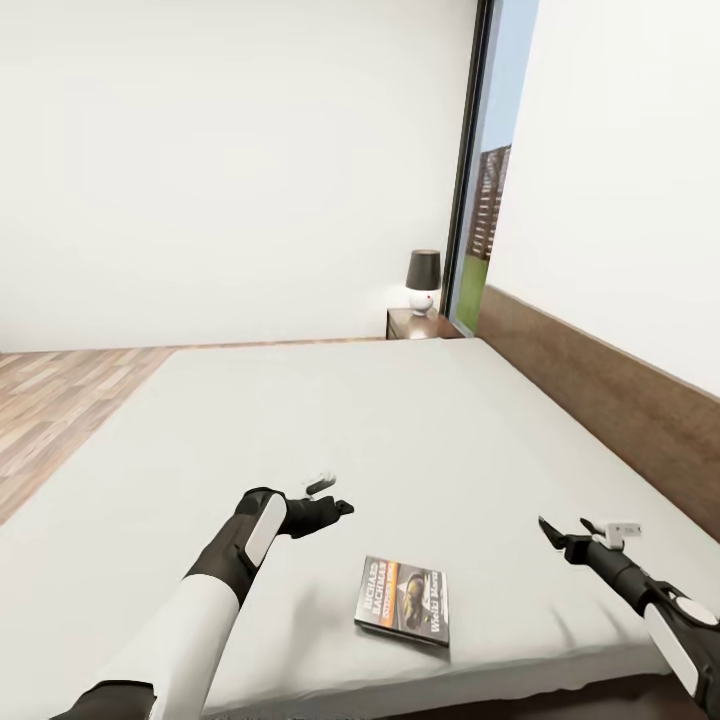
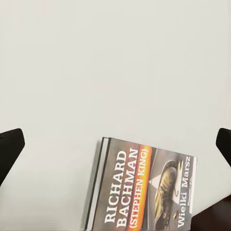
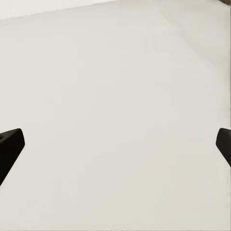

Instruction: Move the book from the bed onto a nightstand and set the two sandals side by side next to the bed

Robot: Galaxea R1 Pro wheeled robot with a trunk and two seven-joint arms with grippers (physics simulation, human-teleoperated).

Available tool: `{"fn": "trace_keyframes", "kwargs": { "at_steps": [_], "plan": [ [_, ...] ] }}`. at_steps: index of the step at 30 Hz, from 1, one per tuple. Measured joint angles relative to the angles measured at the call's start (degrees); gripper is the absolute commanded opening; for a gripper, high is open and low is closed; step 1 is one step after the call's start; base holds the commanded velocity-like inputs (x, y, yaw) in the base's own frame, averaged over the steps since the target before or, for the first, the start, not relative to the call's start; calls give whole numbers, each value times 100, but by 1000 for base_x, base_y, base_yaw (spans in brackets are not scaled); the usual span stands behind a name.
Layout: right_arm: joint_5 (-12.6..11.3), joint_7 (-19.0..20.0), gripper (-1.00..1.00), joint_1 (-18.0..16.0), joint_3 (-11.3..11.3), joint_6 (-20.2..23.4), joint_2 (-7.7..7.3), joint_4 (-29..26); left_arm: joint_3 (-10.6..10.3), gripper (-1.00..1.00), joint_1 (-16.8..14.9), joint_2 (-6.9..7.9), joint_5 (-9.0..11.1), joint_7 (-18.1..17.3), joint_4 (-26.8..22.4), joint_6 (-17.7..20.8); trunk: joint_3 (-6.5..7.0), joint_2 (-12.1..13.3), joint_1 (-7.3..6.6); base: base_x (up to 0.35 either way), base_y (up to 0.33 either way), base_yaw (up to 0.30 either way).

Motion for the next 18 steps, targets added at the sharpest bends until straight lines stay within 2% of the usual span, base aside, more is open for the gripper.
{"fn": "trace_keyframes", "kwargs": {
  "at_steps": [8, 18],
  "plan": [
    [1, -39, 100, 0, 0, 2, 0, -245, -5, 100, 0, 0, 2, 5, 64, 0, -144, -321, 176, 0, 0, 0],
    [5, -41, 100, 0, 8, 0, 21, -278, -37, 100, 0, -1, -9, 49, 139, -7, -144, -322, 176, 0, 0, 0]
  ]
}}
